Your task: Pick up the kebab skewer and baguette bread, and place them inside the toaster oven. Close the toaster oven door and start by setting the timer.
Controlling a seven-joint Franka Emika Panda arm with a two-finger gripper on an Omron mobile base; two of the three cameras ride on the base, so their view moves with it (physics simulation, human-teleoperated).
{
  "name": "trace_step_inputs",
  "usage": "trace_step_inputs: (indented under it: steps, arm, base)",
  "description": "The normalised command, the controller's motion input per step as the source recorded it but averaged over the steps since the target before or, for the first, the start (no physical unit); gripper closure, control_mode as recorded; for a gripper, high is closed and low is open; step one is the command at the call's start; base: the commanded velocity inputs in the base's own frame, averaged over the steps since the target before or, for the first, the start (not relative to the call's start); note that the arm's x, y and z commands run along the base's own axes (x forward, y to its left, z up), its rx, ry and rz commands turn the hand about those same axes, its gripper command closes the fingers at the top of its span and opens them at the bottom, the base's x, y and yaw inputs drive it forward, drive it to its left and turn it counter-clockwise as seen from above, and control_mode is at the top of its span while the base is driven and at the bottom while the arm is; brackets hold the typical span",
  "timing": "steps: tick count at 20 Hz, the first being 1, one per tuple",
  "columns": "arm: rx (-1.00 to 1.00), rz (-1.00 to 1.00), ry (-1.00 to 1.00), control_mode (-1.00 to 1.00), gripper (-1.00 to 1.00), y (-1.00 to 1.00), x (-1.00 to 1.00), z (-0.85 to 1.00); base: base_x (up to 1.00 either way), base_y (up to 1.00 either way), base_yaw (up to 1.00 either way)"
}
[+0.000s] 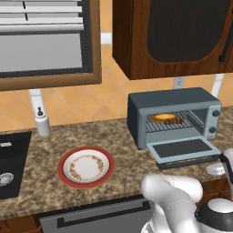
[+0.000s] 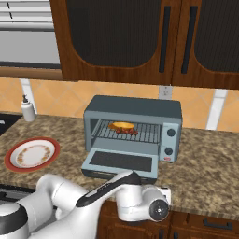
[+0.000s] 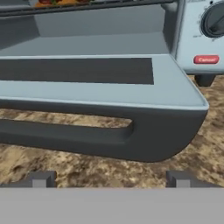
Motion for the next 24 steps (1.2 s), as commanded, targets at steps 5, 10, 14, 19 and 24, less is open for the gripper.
trace_step_inputs:
  steps: [5,10,14,19,24]
  arm:
    - [0.0,0.0,-0.04,-1.0,-1.0,0.0,0.17,-0.18]
    - [0.0,0.0,-0.07,-1.0,-1.0,0.0,0.12,-0.18]
    - [0.0,0.0,-0.06,-1.0,-1.0,0.13,0.13,-0.15]
    - [0.0,-0.02,-0.06,-1.0,-1.0,0.27,0.08,0.0]
    - [0.0,-0.06,-0.09,-1.0,-1.0,0.18,0.06,0.05]
  base:
    - [0.0,0.0,0.0]
    - [0.0,0.0,0.0]
    - [0.0,0.0,0.0]
    - [0.0,0.0,0.0]
    - [0.0,0.0,0.0]
